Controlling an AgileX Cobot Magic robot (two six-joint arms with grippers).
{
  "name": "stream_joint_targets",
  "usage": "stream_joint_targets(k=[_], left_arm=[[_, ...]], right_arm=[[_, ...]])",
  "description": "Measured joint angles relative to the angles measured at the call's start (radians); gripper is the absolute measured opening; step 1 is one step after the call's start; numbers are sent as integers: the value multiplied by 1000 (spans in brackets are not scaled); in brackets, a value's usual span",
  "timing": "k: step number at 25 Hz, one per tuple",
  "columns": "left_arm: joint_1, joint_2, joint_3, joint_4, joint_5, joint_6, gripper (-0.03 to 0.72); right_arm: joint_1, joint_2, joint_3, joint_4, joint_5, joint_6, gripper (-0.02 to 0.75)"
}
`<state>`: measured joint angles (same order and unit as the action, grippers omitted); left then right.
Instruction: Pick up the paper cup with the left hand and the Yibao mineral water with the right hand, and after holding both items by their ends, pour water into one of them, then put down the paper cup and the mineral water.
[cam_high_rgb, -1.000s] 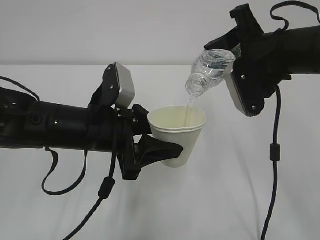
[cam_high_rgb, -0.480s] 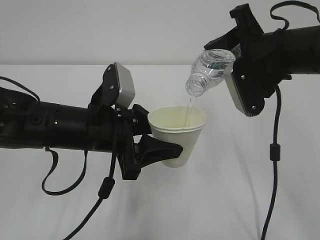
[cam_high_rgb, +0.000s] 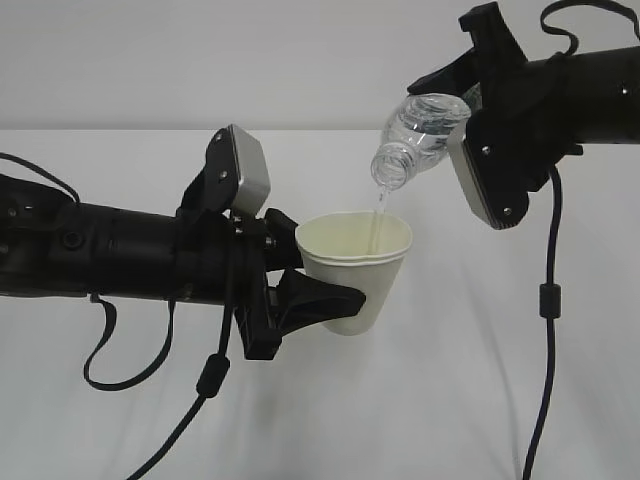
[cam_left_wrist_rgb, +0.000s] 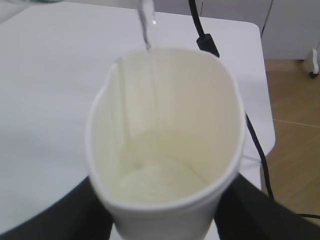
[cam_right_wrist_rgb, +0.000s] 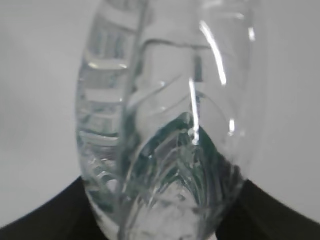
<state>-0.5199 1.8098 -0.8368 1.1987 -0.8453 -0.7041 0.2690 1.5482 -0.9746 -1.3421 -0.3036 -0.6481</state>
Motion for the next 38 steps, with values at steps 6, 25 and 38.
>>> stream_joint_targets(k=[6, 25, 38], left_arm=[[0, 0, 0, 0, 0, 0, 400], [0, 0, 0, 0, 0, 0, 400], [0, 0, 0, 0, 0, 0, 400]], right_arm=[[0, 0, 0, -1, 0, 0, 424], [0, 0, 0, -5, -1, 0, 423], [0, 0, 0, -5, -1, 0, 423]])
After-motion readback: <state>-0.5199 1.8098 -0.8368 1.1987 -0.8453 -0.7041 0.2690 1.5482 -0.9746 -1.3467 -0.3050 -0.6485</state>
